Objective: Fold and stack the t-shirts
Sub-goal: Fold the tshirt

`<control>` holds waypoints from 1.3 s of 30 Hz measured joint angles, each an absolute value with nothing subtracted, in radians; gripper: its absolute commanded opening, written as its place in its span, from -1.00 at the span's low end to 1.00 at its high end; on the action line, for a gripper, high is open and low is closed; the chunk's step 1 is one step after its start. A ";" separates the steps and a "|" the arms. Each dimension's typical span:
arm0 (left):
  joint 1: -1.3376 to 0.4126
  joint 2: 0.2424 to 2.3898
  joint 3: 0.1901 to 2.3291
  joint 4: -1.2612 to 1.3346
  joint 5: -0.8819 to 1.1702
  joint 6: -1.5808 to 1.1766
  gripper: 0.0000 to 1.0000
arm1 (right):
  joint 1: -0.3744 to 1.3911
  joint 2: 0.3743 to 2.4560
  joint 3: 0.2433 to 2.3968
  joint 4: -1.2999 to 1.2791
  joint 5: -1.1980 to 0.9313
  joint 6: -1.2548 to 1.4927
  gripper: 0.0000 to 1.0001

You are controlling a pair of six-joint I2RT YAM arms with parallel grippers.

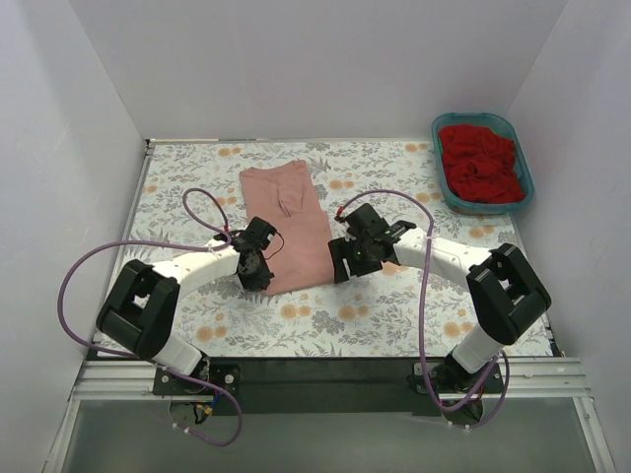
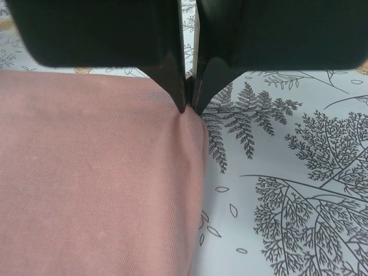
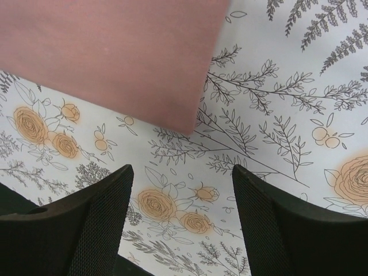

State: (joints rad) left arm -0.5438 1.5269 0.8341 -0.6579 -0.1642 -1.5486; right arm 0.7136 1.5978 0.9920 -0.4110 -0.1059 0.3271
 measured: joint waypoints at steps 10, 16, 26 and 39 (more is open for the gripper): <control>-0.547 1.476 0.785 -0.658 -0.138 -1.557 -1.00 | 0.748 1.688 1.063 -0.409 -0.021 0.377 0.18; -0.546 1.475 0.784 -0.658 -0.137 -1.559 -1.00 | 0.771 1.739 1.085 -0.408 0.014 0.392 0.13; -0.546 1.472 0.781 -0.662 -0.128 -1.560 -1.00 | 0.846 1.803 1.137 -0.443 0.110 0.411 0.02; -0.546 1.462 0.771 -0.670 -0.108 -1.567 -1.00 | 0.871 1.793 1.098 -0.390 0.094 0.440 -0.97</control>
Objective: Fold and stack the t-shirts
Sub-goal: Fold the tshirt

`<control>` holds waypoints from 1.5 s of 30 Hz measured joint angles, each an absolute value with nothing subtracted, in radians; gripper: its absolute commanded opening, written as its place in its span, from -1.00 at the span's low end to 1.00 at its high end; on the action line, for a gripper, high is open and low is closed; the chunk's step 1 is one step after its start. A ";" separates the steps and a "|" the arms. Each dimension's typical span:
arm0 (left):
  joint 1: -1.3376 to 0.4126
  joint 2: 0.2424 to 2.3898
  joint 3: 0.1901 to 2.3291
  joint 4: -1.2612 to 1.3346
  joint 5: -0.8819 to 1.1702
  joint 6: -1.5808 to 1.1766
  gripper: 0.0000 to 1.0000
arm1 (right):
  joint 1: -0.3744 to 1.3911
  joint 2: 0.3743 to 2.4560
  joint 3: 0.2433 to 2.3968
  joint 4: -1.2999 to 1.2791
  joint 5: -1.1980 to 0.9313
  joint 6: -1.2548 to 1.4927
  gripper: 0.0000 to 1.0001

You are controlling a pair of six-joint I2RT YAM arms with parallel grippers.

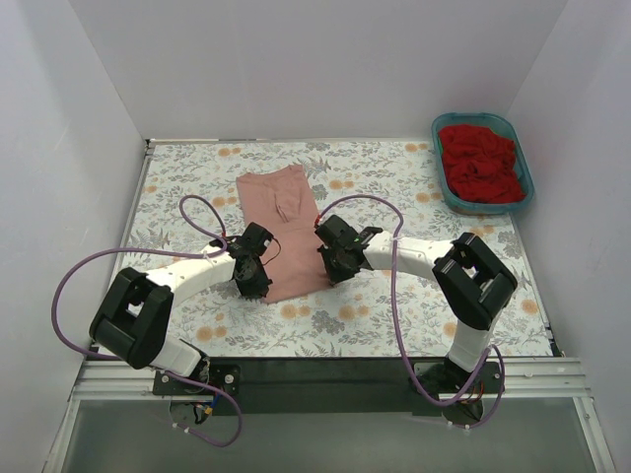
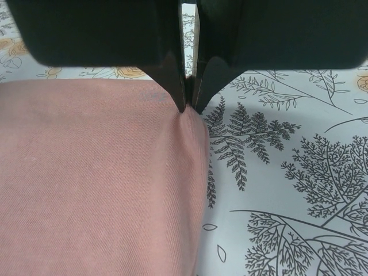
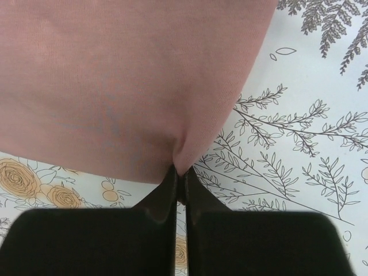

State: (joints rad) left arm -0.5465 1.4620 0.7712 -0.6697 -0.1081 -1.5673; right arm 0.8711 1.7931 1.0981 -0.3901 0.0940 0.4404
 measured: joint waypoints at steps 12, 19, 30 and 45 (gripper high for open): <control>-0.732 1.217 0.702 -0.856 0.084 -1.642 -1.00 | 0.896 1.582 0.918 -0.624 -0.045 0.384 -0.97; -0.997 0.992 0.643 -0.919 0.255 -1.834 -1.00 | 0.904 1.358 0.891 -0.889 -0.155 0.346 -0.97; -0.763 1.011 0.800 -1.013 0.250 -1.795 -1.00 | 0.832 1.499 1.328 -1.085 -0.073 0.235 -0.97; -0.420 1.092 0.963 -1.003 0.211 -1.610 -1.00 | 0.778 1.777 1.809 -1.151 -0.030 0.128 -0.97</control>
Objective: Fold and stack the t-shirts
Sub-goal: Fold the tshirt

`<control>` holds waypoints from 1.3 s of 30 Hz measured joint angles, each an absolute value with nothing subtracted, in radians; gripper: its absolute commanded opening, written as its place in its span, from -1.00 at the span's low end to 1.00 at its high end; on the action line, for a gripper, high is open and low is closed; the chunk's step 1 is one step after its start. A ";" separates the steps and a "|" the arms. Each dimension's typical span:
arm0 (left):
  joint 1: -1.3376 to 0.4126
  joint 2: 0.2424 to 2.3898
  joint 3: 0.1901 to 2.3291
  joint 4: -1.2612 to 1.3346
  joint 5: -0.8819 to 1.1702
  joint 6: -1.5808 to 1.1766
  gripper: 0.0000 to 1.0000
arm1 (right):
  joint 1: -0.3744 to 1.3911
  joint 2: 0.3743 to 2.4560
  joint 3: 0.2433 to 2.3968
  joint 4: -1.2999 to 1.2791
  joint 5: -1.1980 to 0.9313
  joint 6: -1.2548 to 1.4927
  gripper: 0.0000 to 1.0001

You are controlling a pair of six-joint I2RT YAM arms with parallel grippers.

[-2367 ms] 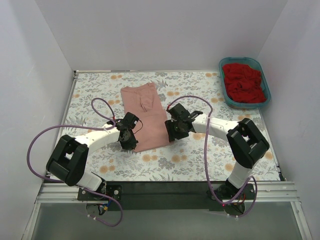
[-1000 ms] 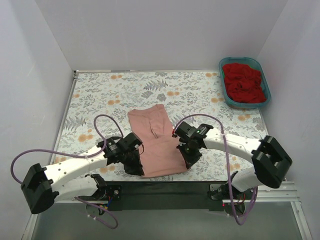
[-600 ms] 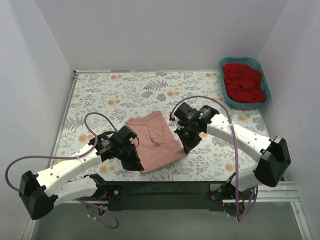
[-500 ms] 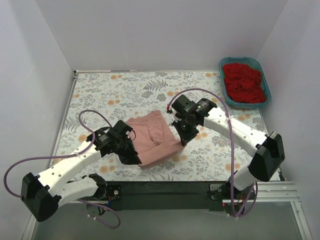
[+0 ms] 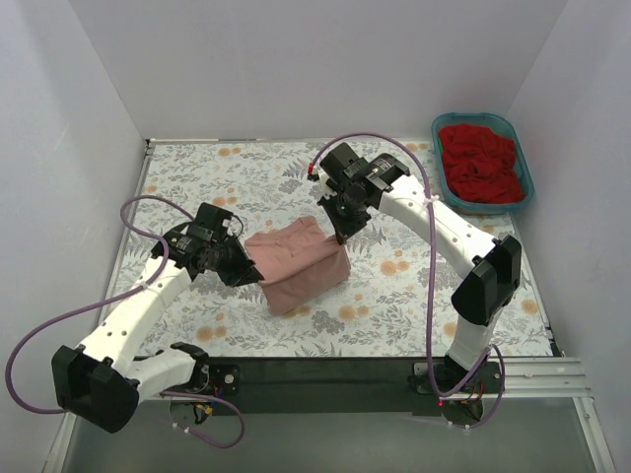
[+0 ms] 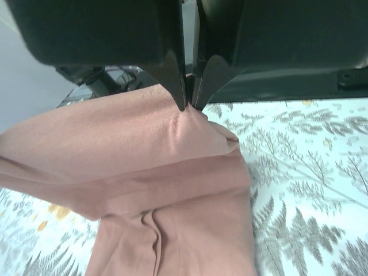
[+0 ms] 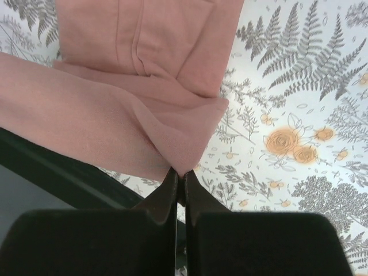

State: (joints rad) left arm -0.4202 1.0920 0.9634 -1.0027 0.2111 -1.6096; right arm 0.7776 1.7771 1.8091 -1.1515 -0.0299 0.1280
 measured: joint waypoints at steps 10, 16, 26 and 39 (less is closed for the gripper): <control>-0.267 1.189 0.964 -0.907 0.221 -1.525 -1.00 | 0.752 1.948 1.973 -1.125 -0.015 0.097 -0.97; -0.208 1.258 0.965 -0.842 0.220 -1.491 -1.00 | 0.739 2.015 2.001 -1.052 -0.013 0.089 -0.97; -0.175 1.390 0.951 -0.655 0.171 -1.452 -1.00 | 0.696 2.099 1.972 -0.857 -0.013 0.101 -0.97; -0.173 1.491 0.887 -0.466 0.112 -1.447 -1.00 | 0.671 2.155 1.802 -0.627 -0.031 0.117 -0.97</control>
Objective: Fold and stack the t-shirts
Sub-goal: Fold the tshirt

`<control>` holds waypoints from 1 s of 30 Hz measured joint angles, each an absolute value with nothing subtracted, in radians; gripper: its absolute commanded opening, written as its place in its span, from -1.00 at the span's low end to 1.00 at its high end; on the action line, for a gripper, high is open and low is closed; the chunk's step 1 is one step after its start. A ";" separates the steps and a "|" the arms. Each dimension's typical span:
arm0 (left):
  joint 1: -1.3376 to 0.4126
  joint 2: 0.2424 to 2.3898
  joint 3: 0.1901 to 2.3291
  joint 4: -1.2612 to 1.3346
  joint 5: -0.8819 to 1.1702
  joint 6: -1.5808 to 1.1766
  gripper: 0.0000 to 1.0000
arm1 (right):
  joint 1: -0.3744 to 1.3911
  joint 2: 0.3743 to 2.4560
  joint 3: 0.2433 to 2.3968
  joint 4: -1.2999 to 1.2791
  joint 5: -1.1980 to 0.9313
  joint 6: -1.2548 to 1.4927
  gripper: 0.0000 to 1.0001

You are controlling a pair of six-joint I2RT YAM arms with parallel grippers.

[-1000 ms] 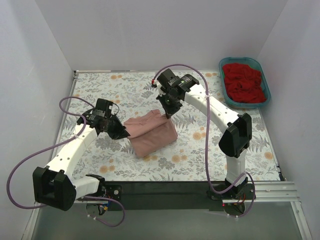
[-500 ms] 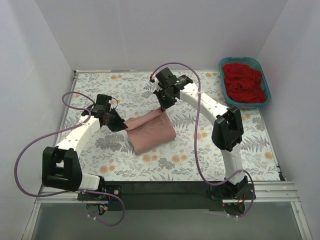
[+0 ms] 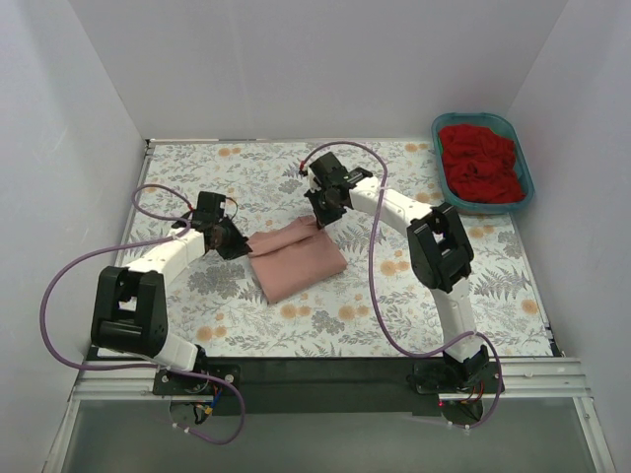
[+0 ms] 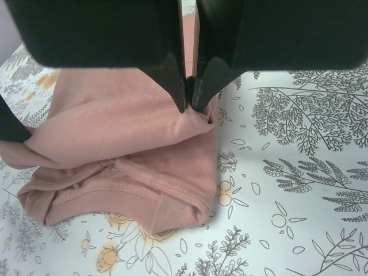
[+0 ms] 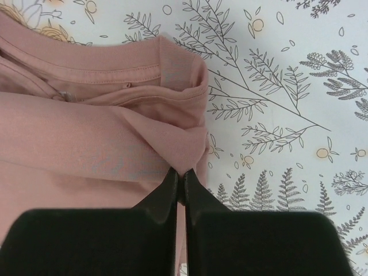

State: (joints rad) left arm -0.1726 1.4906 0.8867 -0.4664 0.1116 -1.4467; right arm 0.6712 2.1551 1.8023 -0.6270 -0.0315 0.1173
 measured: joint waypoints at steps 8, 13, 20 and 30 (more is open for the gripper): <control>-0.172 1.496 0.834 -0.382 0.104 -1.441 -0.62 | 0.665 2.155 1.715 -0.529 -0.043 0.138 -0.72; -0.172 1.492 0.829 -0.351 0.084 -1.430 -0.15 | 0.662 2.127 1.686 -0.505 -0.027 0.154 -0.26; -0.172 1.316 0.802 -0.329 0.067 -1.392 0.38 | 0.658 1.940 1.584 -0.485 0.021 0.166 -0.03; -0.249 1.090 0.721 -0.315 0.146 -1.367 -0.01 | 0.652 1.764 1.418 -0.289 -0.226 0.150 -0.07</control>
